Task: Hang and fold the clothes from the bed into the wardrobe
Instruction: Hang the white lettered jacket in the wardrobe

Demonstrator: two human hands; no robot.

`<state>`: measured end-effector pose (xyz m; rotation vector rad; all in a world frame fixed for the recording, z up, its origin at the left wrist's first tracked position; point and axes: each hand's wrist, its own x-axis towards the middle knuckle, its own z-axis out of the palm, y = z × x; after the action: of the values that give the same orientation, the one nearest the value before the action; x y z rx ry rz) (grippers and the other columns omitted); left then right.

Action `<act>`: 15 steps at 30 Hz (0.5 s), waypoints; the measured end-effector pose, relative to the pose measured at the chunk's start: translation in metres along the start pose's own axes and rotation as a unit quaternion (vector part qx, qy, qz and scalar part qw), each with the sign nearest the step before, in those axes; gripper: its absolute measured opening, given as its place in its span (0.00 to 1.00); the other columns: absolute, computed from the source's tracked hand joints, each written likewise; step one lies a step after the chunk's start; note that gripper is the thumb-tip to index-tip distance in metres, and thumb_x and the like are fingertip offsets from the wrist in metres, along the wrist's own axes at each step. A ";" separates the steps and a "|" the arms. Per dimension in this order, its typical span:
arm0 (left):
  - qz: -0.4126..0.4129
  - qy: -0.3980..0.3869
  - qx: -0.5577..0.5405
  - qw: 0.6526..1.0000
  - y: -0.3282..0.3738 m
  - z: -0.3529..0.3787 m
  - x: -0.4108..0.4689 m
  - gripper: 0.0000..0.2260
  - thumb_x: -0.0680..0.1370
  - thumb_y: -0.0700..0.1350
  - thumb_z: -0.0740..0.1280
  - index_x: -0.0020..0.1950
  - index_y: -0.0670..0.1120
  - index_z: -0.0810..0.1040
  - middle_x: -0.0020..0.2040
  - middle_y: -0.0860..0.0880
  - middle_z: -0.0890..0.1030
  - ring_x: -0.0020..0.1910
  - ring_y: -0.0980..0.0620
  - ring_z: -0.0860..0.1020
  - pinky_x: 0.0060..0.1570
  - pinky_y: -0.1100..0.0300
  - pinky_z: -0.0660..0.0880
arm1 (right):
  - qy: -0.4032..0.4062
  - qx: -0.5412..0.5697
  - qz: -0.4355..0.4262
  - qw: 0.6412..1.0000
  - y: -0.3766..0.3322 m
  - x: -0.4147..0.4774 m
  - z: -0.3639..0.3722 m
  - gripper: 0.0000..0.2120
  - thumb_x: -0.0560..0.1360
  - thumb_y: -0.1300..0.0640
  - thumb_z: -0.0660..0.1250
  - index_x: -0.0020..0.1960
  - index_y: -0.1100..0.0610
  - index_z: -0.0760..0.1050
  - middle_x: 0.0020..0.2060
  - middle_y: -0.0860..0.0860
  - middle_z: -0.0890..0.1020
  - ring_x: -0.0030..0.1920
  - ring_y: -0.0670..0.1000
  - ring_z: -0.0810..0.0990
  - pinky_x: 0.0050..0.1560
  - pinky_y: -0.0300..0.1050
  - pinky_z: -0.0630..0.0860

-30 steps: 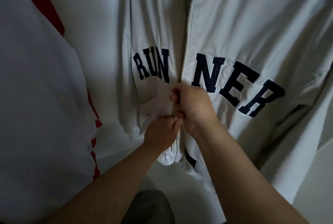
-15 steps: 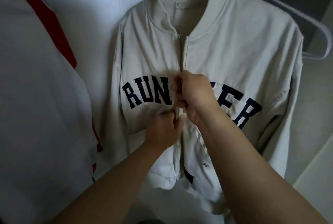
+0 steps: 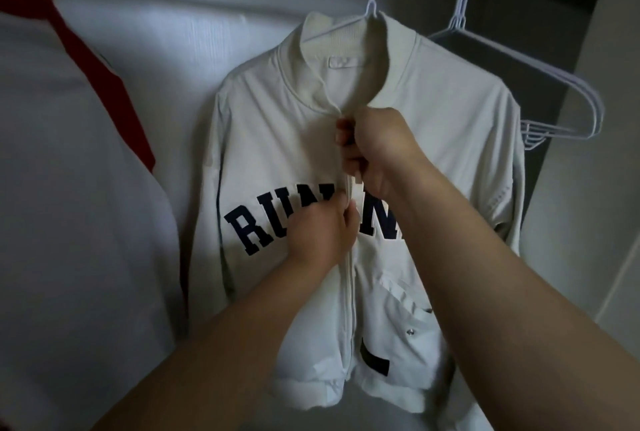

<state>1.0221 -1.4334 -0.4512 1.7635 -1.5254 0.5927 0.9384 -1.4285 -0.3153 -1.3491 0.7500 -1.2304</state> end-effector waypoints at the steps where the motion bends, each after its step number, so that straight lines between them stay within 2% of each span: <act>1: 0.013 -0.012 0.021 1.000 -0.002 -0.002 0.003 0.15 0.81 0.55 0.59 0.41 0.47 0.76 0.34 0.44 0.81 0.33 0.40 0.80 0.30 0.58 0.64 | -0.009 -0.020 0.001 1.000 0.002 0.001 -0.003 0.12 0.78 0.62 0.55 0.39 0.59 0.73 0.25 0.52 0.75 0.19 0.48 0.64 0.21 0.37 0.59; 3: 0.052 0.003 0.026 0.998 -0.011 -0.013 0.011 0.16 0.79 0.57 0.58 0.38 0.49 0.74 0.33 0.47 0.80 0.32 0.43 0.79 0.30 0.59 0.62 | -0.024 -0.098 0.003 0.995 0.009 0.001 -0.013 0.14 0.79 0.56 0.58 0.38 0.57 0.76 0.27 0.52 0.77 0.21 0.49 0.68 0.23 0.38 0.63; 5: 0.104 0.107 -0.052 0.987 -0.026 -0.033 0.028 0.14 0.77 0.53 0.61 0.35 0.48 0.74 0.31 0.49 0.77 0.29 0.46 0.75 0.30 0.59 0.59 | -0.001 -0.211 -0.034 0.977 0.007 0.002 -0.027 0.18 0.78 0.49 0.59 0.35 0.56 0.78 0.28 0.50 0.81 0.23 0.48 0.73 0.26 0.39 0.68; 6: 0.115 0.173 -0.080 0.975 -0.036 -0.045 0.041 0.13 0.78 0.51 0.62 0.36 0.47 0.75 0.32 0.49 0.77 0.31 0.46 0.74 0.32 0.58 0.62 | 0.041 -0.272 -0.079 0.958 0.004 0.005 -0.034 0.21 0.78 0.46 0.58 0.35 0.57 0.79 0.29 0.49 0.82 0.27 0.48 0.77 0.30 0.41 0.71; 8: 0.082 0.274 -0.100 0.953 -0.057 -0.067 0.077 0.10 0.78 0.47 0.63 0.42 0.43 0.77 0.40 0.45 0.79 0.41 0.44 0.75 0.44 0.53 0.69 | 0.183 -0.365 -0.202 0.890 -0.008 0.013 -0.052 0.23 0.79 0.42 0.56 0.37 0.56 0.78 0.34 0.50 0.82 0.38 0.52 0.79 0.38 0.46 0.72; 10: -0.014 0.334 -0.103 0.937 -0.078 -0.088 0.116 0.09 0.79 0.45 0.63 0.50 0.41 0.78 0.50 0.42 0.79 0.52 0.41 0.75 0.57 0.51 0.68 | 0.305 -0.420 -0.310 0.797 -0.022 0.022 -0.068 0.17 0.79 0.44 0.58 0.48 0.55 0.78 0.46 0.52 0.82 0.50 0.56 0.77 0.48 0.50 0.72; 12: -0.066 0.321 -0.090 0.940 -0.095 -0.104 0.148 0.14 0.80 0.48 0.60 0.57 0.41 0.78 0.58 0.42 0.79 0.59 0.42 0.75 0.62 0.53 0.66 | 0.339 -0.465 -0.375 0.727 -0.036 0.034 -0.079 0.15 0.79 0.48 0.59 0.59 0.55 0.76 0.58 0.55 0.78 0.61 0.58 0.73 0.59 0.52 0.68; 13: -0.061 0.278 -0.104 0.953 -0.101 -0.109 0.160 0.16 0.81 0.50 0.57 0.58 0.42 0.78 0.59 0.42 0.80 0.60 0.41 0.76 0.61 0.52 0.68 | 0.322 -0.490 -0.387 0.712 -0.043 0.042 -0.083 0.17 0.80 0.49 0.59 0.64 0.56 0.74 0.61 0.56 0.77 0.64 0.59 0.71 0.62 0.53 0.66; 15: -0.052 0.156 -0.174 0.971 -0.104 -0.112 0.174 0.18 0.83 0.52 0.54 0.54 0.42 0.79 0.55 0.41 0.82 0.56 0.40 0.78 0.57 0.50 0.73 | 0.254 -0.531 -0.373 0.717 -0.055 0.058 -0.087 0.18 0.83 0.48 0.55 0.67 0.55 0.71 0.63 0.57 0.77 0.65 0.60 0.72 0.65 0.55 0.65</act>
<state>1.1696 -1.4555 -0.2747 1.3981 -1.2250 0.4891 0.8598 -1.4980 -0.2617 -2.4533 1.5376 -1.9808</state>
